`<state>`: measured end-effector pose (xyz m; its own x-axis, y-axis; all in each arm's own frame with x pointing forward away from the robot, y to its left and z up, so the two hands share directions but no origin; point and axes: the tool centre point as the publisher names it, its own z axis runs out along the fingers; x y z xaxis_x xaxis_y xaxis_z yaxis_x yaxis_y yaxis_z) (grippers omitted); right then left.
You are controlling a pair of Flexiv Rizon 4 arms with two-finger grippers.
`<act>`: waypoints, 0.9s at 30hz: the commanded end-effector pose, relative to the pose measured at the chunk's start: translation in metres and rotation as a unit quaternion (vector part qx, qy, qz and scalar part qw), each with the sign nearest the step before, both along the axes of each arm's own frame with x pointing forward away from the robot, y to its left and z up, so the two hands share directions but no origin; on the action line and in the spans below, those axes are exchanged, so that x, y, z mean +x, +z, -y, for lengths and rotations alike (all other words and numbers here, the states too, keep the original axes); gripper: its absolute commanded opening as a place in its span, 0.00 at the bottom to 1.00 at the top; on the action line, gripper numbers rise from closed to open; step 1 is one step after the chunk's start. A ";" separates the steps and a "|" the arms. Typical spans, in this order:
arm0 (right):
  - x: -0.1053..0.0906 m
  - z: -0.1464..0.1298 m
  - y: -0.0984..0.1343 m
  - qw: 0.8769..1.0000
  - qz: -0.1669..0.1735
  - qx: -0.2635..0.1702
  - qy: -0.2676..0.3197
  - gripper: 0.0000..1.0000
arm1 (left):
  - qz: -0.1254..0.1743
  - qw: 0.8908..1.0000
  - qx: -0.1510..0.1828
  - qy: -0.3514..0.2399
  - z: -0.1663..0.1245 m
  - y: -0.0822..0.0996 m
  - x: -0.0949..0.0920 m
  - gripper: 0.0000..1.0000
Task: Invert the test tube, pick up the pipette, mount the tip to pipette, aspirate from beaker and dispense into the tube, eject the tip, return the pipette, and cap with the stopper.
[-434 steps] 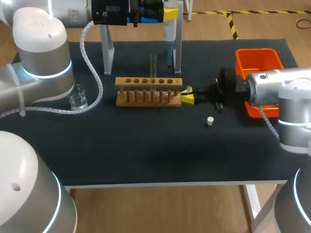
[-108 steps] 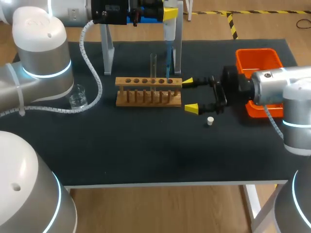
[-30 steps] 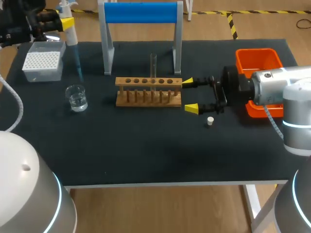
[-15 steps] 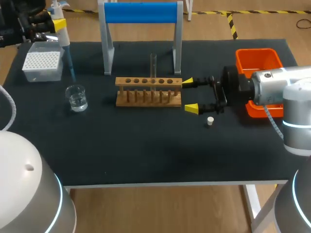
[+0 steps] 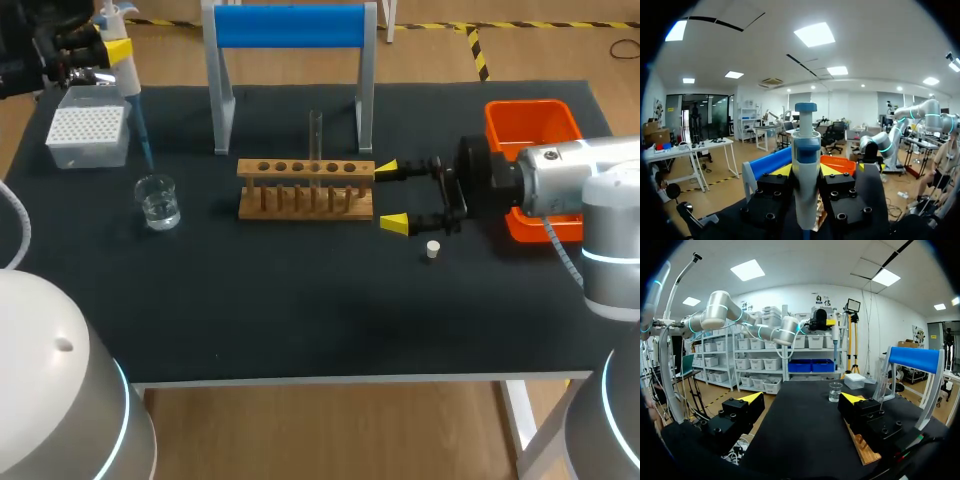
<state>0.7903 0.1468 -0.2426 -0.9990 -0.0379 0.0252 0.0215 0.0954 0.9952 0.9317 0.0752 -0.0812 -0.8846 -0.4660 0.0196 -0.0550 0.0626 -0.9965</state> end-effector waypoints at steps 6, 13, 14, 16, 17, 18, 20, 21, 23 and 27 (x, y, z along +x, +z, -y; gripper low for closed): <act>0.000 0.001 0.001 1.000 0.000 -0.001 0.000 1.00 | 0.001 1.000 0.000 0.002 0.000 0.000 -0.002 0.00; 0.000 0.001 0.001 1.000 0.000 -0.001 0.000 1.00 | 0.001 1.000 0.000 0.002 0.000 0.000 -0.002 0.00; 0.000 0.001 0.001 1.000 0.000 -0.001 0.000 1.00 | 0.001 1.000 0.000 0.002 0.000 0.000 -0.002 0.00; 0.000 0.001 0.001 1.000 0.000 -0.001 0.000 1.00 | 0.001 1.000 0.000 0.002 0.000 0.000 -0.002 0.00; 0.000 0.001 0.001 1.000 0.000 -0.001 0.000 1.00 | 0.001 1.000 0.000 0.002 0.000 0.000 -0.002 0.00; 0.000 0.001 0.001 1.000 0.000 -0.001 0.000 1.00 | 0.001 1.000 0.000 0.002 0.000 0.000 -0.002 0.00; 0.000 0.001 0.001 1.000 0.000 -0.001 0.000 1.00 | 0.001 1.000 0.000 0.002 0.000 0.000 -0.002 0.00; 0.000 0.001 0.001 1.000 0.000 -0.001 0.000 1.00 | 0.001 1.000 0.000 0.002 0.000 0.000 -0.002 0.00; 0.000 0.001 0.001 1.000 0.000 -0.001 0.000 1.00 | 0.001 1.000 0.000 0.002 0.000 0.000 -0.002 0.00; -0.004 -0.017 0.000 1.000 -0.001 -0.012 0.000 1.00 | 0.001 1.000 0.000 0.002 0.000 0.000 -0.002 0.00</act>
<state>0.7872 0.1501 -0.2433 -0.9986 -0.0453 0.0264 0.0216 0.1028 0.9945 0.9294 0.0756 -0.0811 -0.8838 -0.4676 0.0189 -0.0545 0.0627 -0.9965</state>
